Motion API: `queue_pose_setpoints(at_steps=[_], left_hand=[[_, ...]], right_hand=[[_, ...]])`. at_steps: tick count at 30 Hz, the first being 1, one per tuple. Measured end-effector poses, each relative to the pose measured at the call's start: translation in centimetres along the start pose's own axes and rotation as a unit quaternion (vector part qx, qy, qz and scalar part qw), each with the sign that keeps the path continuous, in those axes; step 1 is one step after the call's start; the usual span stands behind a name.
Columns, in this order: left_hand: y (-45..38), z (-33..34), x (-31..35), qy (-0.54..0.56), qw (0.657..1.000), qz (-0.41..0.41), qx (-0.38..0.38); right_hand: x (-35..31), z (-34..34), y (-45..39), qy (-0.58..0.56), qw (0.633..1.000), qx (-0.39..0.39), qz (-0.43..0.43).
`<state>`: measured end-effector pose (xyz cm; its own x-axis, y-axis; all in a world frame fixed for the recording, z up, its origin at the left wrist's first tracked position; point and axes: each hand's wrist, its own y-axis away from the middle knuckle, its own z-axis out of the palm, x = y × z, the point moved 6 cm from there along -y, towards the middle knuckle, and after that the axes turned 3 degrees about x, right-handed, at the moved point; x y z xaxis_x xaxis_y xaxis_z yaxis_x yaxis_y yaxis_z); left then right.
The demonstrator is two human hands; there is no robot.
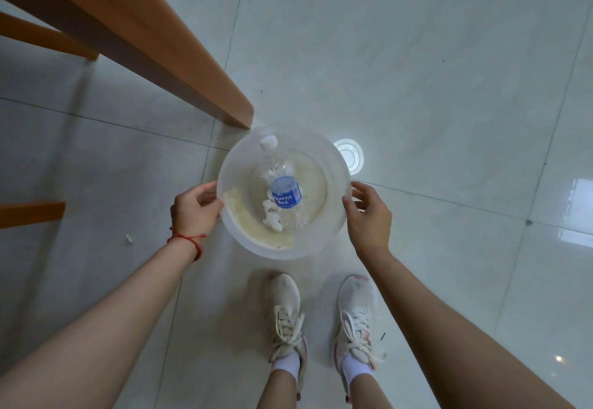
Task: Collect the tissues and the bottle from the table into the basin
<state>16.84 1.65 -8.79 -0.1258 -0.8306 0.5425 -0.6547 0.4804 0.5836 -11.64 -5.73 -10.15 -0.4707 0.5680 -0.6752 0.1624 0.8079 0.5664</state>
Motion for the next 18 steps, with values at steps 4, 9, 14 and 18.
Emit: queue_pose_setpoints(at_steps=[4,9,14,18], left_hand=[[-1.2,0.2,-1.9,0.002,1.0,-0.028,0.005],[-1.4,0.3,-2.4,0.0,0.999,-0.033,-0.004],[0.4,-0.2,-1.2,-0.081,0.995,-0.054,0.039],[3.8,0.2,1.3,-0.161,0.987,0.007,0.021]], right_hand=[[0.2,1.2,-0.6,0.0,1.0,-0.01,-0.012],[0.0,1.1,-0.7,0.008,1.0,-0.022,-0.019],[-0.6,0.1,-0.1,0.045,0.998,-0.049,-0.007],[-1.9,-1.8,1.8,0.077,0.996,-0.047,0.002]])
